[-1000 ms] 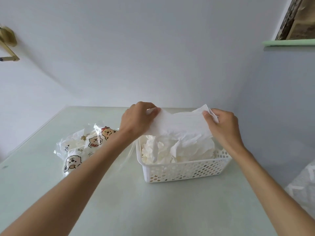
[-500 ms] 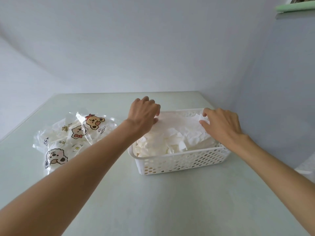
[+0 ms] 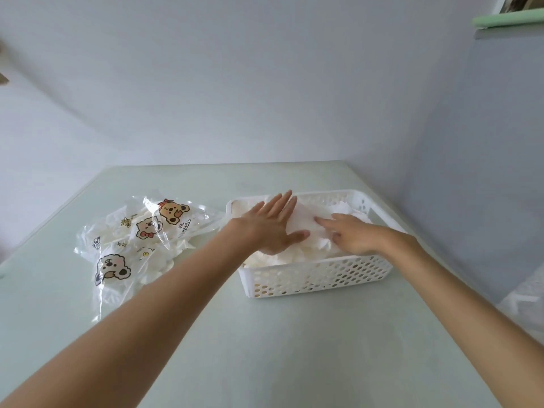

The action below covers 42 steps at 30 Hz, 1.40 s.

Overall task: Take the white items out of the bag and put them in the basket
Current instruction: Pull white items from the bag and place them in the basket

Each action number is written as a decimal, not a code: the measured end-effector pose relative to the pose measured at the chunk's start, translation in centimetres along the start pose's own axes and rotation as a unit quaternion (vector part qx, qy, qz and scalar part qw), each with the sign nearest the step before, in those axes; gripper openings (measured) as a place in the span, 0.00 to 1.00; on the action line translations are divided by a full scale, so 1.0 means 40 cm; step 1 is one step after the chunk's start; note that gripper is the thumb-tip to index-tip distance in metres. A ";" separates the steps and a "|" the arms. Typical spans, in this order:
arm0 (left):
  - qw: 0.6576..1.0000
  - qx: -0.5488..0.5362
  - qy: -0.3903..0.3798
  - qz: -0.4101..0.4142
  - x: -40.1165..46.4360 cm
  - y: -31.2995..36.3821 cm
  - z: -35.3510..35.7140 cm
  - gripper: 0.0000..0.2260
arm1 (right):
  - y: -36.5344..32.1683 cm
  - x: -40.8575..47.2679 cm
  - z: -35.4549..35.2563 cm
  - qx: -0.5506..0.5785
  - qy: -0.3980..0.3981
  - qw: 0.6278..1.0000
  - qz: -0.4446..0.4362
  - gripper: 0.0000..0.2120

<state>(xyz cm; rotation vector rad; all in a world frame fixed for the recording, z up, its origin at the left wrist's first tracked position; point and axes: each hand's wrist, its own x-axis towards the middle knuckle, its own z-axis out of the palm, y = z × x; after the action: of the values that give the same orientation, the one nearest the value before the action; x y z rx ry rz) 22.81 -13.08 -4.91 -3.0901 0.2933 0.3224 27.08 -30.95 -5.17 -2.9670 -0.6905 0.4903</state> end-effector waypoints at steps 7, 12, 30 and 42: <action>0.991 0.043 -0.100 -0.082 -0.009 -0.017 0.038 0.42 | 0.047 0.021 0.002 0.077 -0.119 0.990 0.001 0.31; 0.991 0.041 -0.091 -0.091 -0.024 0.008 -0.019 0.43 | 0.068 0.012 -0.026 0.112 -0.039 0.992 -0.040 0.30; 0.957 -0.024 0.040 -0.287 -0.417 -0.287 0.042 0.47 | -0.265 -0.176 -0.045 0.156 0.353 0.902 -0.194 0.11; 0.927 -0.207 0.244 -0.196 -0.365 -0.443 0.204 0.09 | -0.532 -0.046 0.106 0.062 0.485 0.851 -0.192 0.07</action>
<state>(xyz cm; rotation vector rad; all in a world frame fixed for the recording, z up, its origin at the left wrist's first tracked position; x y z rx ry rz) 10.46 7.33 -9.86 -3.4806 -0.4544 -0.4642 15.20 -12.71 -6.00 -2.3479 -0.9699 -0.8921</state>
